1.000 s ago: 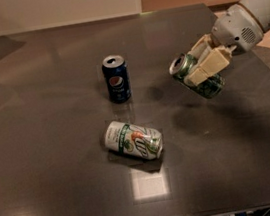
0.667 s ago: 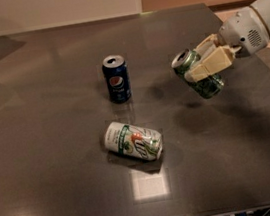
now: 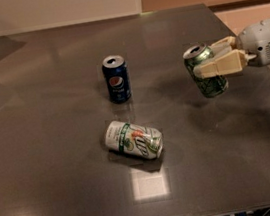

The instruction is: Place green can upright

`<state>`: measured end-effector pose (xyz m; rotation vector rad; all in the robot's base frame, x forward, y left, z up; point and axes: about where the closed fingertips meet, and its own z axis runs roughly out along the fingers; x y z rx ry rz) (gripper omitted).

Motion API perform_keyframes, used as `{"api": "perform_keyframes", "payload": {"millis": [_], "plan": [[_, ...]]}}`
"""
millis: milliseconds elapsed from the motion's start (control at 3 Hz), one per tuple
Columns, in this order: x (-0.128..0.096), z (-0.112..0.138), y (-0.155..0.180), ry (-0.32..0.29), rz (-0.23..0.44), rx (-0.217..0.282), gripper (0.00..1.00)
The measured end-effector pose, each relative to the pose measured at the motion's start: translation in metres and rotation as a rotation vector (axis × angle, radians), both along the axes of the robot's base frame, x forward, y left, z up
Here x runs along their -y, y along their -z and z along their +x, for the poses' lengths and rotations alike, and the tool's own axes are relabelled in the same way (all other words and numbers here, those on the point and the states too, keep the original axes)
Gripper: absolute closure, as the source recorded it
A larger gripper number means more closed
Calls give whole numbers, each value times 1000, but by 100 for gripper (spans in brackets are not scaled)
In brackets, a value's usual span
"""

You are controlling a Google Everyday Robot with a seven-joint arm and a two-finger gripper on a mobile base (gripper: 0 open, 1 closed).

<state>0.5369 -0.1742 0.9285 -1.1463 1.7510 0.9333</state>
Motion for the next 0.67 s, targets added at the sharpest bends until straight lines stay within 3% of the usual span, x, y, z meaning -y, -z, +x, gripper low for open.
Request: {"api": "perform_keyframes", "payload": {"millis": [667], "plan": [[9,-1,4,51,171,136,100]]}}
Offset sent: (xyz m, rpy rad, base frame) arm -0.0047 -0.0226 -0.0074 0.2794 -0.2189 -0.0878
